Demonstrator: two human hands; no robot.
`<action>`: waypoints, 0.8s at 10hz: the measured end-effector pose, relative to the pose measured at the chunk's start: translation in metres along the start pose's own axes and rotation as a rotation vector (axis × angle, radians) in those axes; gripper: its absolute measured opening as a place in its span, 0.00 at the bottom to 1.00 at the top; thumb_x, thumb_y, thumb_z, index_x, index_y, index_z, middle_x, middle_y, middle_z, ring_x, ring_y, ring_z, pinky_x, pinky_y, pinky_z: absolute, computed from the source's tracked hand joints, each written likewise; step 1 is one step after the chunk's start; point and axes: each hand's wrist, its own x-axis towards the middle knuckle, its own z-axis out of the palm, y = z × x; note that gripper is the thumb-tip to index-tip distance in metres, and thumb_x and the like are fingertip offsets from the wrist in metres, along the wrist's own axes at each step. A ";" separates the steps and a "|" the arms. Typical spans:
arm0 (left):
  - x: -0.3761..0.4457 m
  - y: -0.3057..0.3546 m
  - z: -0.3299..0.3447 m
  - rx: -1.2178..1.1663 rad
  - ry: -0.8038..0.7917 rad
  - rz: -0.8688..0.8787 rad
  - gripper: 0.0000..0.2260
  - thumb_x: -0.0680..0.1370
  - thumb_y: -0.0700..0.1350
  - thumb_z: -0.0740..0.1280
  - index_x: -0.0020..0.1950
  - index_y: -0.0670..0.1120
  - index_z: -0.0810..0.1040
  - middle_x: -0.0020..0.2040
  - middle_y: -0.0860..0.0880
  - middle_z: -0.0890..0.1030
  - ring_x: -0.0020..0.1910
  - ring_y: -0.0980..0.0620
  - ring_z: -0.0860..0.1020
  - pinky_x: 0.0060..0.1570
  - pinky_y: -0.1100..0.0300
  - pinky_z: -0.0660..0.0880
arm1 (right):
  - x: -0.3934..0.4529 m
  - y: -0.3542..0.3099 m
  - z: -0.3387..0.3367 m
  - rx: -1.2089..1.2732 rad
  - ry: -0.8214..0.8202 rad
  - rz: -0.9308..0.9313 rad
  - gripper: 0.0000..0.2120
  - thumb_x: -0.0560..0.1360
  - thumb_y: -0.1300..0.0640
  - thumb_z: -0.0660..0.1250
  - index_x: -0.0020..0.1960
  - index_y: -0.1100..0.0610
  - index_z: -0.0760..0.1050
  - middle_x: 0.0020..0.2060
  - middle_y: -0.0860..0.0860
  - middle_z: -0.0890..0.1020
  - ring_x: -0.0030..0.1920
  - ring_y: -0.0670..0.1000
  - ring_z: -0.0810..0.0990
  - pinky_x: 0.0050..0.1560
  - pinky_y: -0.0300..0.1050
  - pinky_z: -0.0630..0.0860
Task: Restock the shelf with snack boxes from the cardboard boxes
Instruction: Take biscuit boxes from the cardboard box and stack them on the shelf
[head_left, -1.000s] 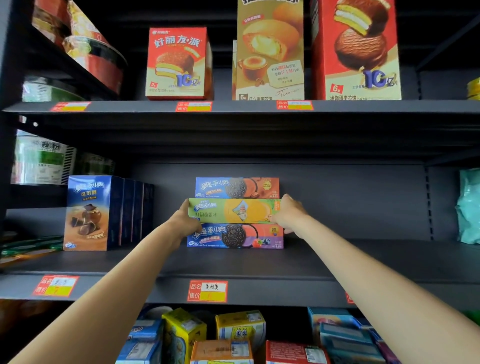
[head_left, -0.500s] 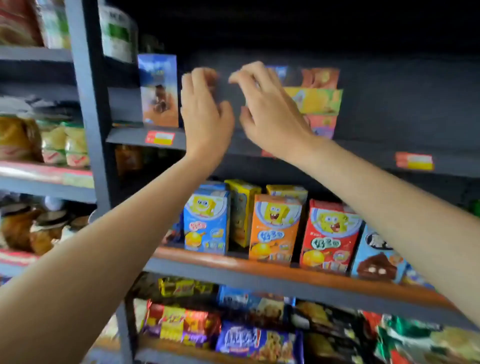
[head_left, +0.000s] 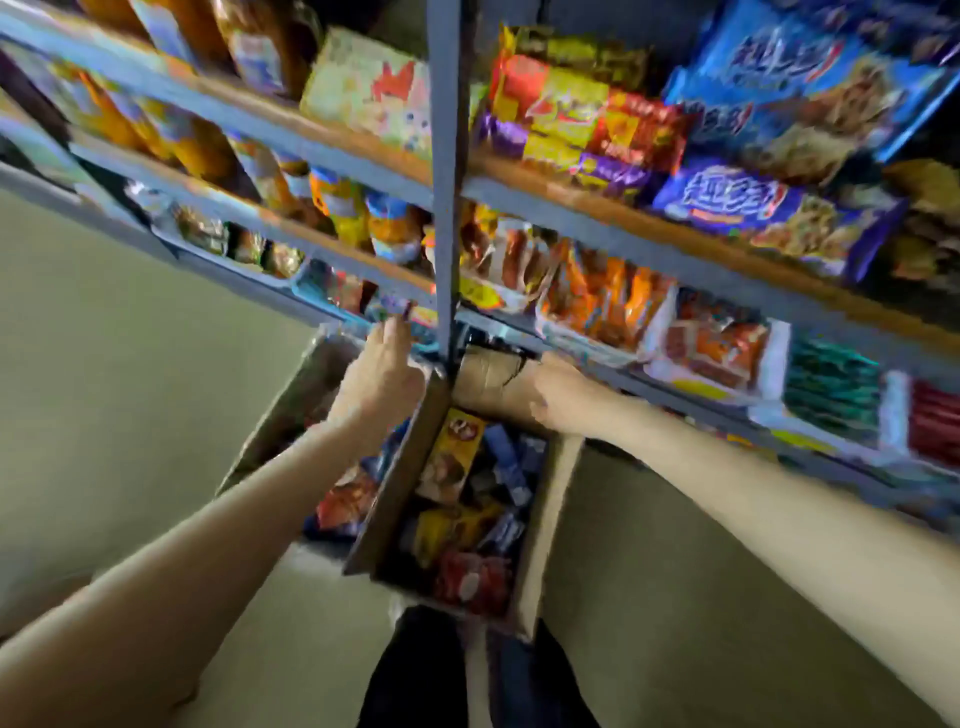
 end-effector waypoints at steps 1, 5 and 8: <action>-0.012 -0.064 0.094 0.048 -0.222 -0.094 0.16 0.73 0.35 0.58 0.61 0.32 0.69 0.56 0.32 0.72 0.57 0.34 0.73 0.52 0.44 0.70 | 0.042 0.027 0.112 -0.038 -0.182 0.093 0.14 0.78 0.58 0.59 0.63 0.61 0.66 0.59 0.60 0.68 0.60 0.61 0.69 0.55 0.50 0.70; 0.036 -0.234 0.374 -0.030 -0.391 -0.311 0.14 0.76 0.38 0.60 0.62 0.40 0.67 0.59 0.40 0.72 0.60 0.39 0.71 0.57 0.51 0.69 | 0.298 0.116 0.395 0.130 0.166 0.348 0.30 0.79 0.51 0.59 0.76 0.51 0.49 0.75 0.59 0.50 0.71 0.65 0.57 0.68 0.56 0.60; 0.039 -0.249 0.407 -0.062 -0.459 -0.309 0.22 0.75 0.38 0.64 0.69 0.42 0.64 0.63 0.43 0.72 0.61 0.44 0.72 0.55 0.56 0.70 | 0.321 0.116 0.392 0.173 0.221 0.243 0.25 0.74 0.62 0.65 0.67 0.51 0.60 0.62 0.61 0.64 0.58 0.65 0.70 0.47 0.54 0.70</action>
